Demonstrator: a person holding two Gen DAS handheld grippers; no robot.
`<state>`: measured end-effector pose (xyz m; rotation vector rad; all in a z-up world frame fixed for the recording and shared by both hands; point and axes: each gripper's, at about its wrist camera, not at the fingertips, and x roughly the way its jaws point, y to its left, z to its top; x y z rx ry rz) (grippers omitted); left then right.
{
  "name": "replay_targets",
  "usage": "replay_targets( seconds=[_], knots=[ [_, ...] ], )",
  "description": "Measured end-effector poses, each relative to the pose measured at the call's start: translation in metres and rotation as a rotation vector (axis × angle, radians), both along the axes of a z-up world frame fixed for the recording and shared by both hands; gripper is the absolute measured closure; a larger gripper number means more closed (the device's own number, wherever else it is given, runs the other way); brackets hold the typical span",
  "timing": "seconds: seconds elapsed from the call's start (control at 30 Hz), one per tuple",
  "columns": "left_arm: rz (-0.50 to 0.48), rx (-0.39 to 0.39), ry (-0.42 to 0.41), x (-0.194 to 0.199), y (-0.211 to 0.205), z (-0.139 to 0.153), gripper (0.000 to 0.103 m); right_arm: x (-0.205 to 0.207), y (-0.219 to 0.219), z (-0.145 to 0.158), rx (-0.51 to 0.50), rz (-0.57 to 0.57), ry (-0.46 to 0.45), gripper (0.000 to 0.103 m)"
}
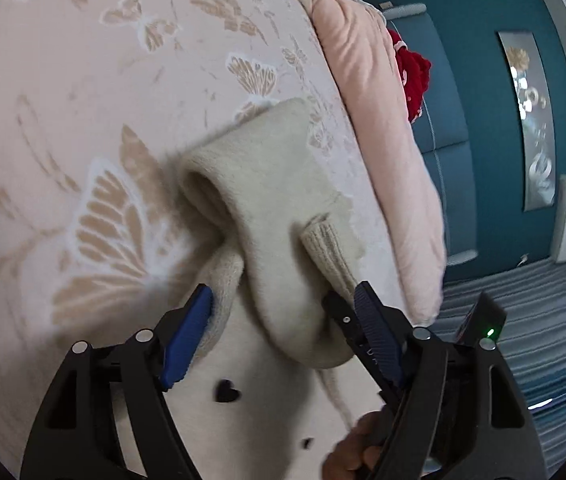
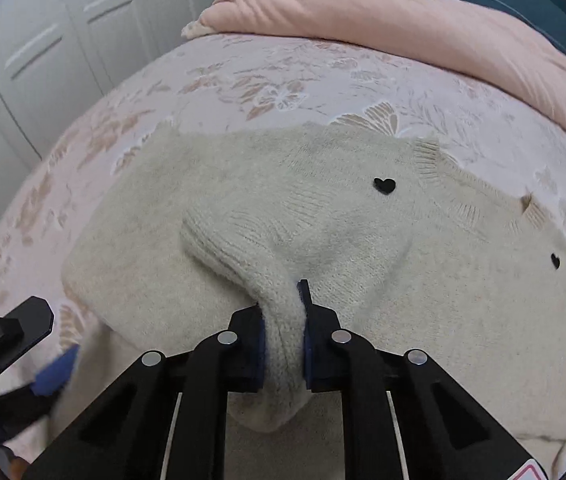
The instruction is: Fold small clothes
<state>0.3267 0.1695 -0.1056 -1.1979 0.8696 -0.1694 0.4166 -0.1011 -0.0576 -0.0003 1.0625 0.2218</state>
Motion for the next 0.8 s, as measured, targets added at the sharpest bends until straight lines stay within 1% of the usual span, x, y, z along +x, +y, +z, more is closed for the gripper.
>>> replay_targets(
  seconds=[0.03, 0.07, 0.1, 0.17, 0.23, 0.27, 0.3, 0.37, 0.4, 0.43, 0.47, 0.5, 0.53, 0.57, 0.6, 0.63, 0.67, 0.7, 0.73, 0.77, 0.8],
  knots=[
    [0.014, -0.059, 0.02, 0.005, -0.001, -0.005, 0.025, 0.002, -0.01, 0.005, 0.047, -0.029, -0.002, 0.093],
    [0.034, -0.101, 0.044, 0.01, -0.003, -0.01, 0.025, 0.002, -0.017, 0.012, 0.089, -0.057, -0.008, 0.093],
    [0.054, -0.127, 0.067, 0.015, -0.004, -0.016, 0.025, 0.003, -0.028, 0.02, 0.149, -0.083, -0.018, 0.093],
    [0.09, -0.16, 0.09, 0.022, -0.006, -0.02, 0.025, 0.003, -0.052, 0.043, 0.282, -0.128, -0.056, 0.093],
    [0.095, -0.159, 0.079, 0.026, -0.01, -0.011, 0.025, 0.002, -0.083, 0.063, 0.388, -0.173, -0.095, 0.093],
    [0.082, -0.177, 0.053, 0.026, -0.013, -0.005, 0.025, 0.002, -0.097, 0.07, 0.426, -0.192, -0.111, 0.093],
    [0.061, -0.186, 0.035, 0.025, -0.019, 0.005, 0.025, 0.004, -0.11, 0.075, 0.447, -0.209, -0.115, 0.093],
    [0.024, -0.2, 0.007, 0.019, -0.033, 0.022, 0.024, 0.007, -0.129, 0.078, 0.447, -0.223, -0.109, 0.093],
    [0.003, -0.204, -0.001, 0.017, -0.041, 0.027, 0.017, 0.008, -0.134, 0.078, 0.435, -0.224, -0.108, 0.093],
    [-0.012, -0.186, 0.003, 0.018, -0.051, 0.03, 0.014, 0.009, -0.137, 0.078, 0.425, -0.219, -0.105, 0.093],
    [-0.025, -0.16, 0.011, 0.023, -0.059, 0.029, 0.013, 0.009, -0.141, 0.077, 0.415, -0.219, -0.101, 0.093],
    [-0.031, -0.12, 0.028, 0.03, -0.065, 0.024, 0.014, 0.01, -0.142, 0.076, 0.408, -0.22, -0.095, 0.093],
    [-0.012, -0.086, 0.062, 0.036, -0.067, 0.015, 0.014, 0.009, -0.146, 0.076, 0.418, -0.222, -0.091, 0.093],
    [0.023, -0.074, 0.097, 0.039, -0.063, 0.004, 0.018, 0.008, -0.149, 0.076, 0.431, -0.227, -0.093, 0.093],
    [0.063, -0.064, 0.13, 0.04, -0.059, -0.006, 0.028, 0.004, -0.155, 0.077, 0.443, -0.234, -0.1, 0.093],
    [0.088, -0.053, 0.143, 0.041, -0.055, -0.013, 0.034, 0.0, -0.163, 0.08, 0.46, -0.245, -0.116, 0.093],
    [0.103, -0.018, 0.145, 0.041, -0.051, -0.016, 0.046, -0.006, -0.175, 0.083, 0.484, -0.259, -0.134, 0.093],
    [0.108, 0.029, 0.125, 0.04, -0.048, -0.015, 0.06, -0.013, -0.189, 0.085, 0.512, -0.279, -0.157, 0.093],
    [0.114, 0.088, 0.109, 0.038, -0.044, -0.013, 0.069, -0.023, -0.206, 0.085, 0.536, -0.307, -0.181, 0.092],
    [0.118, 0.142, 0.096, 0.036, -0.041, -0.01, 0.076, -0.035, -0.225, 0.079, 0.556, -0.35, -0.201, 0.092],
    [0.122, 0.169, 0.088, 0.034, -0.038, -0.011, 0.078, -0.048, -0.246, 0.064, 0.575, -0.411, -0.202, 0.091]
  ],
)
